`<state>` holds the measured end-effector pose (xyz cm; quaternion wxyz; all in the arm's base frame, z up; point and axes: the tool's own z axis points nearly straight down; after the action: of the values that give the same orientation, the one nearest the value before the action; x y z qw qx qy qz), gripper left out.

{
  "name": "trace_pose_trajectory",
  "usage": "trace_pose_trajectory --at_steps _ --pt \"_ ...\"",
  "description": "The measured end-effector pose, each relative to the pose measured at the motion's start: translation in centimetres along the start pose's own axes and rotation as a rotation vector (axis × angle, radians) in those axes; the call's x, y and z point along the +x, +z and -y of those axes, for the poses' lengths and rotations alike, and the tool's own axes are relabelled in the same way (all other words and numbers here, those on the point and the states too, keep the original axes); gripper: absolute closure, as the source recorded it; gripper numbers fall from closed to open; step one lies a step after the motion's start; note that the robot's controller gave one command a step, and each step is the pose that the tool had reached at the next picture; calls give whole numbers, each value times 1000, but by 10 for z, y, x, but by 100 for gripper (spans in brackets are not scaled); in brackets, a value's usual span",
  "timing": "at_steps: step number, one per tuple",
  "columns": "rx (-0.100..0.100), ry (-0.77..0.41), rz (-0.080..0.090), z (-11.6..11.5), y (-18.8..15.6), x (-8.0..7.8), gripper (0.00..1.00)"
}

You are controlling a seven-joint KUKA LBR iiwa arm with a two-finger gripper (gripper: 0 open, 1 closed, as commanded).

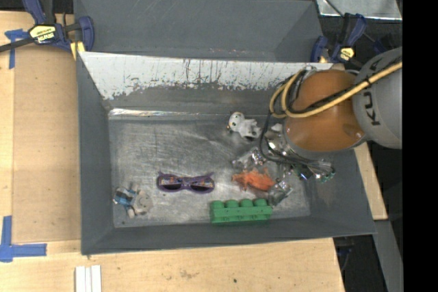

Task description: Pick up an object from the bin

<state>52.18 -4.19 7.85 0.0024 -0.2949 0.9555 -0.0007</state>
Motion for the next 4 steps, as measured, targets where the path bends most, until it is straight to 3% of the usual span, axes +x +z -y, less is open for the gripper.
trace_pose_trajectory --at_steps 1,2,3,4 --pt "11 43 21 -34 2 -8 100" --pt "11 43 21 -34 2 -8 100" --pt "-3 43 -3 -47 -8 7 100" --pt "-6 48 -9 -42 -55 -7 100"
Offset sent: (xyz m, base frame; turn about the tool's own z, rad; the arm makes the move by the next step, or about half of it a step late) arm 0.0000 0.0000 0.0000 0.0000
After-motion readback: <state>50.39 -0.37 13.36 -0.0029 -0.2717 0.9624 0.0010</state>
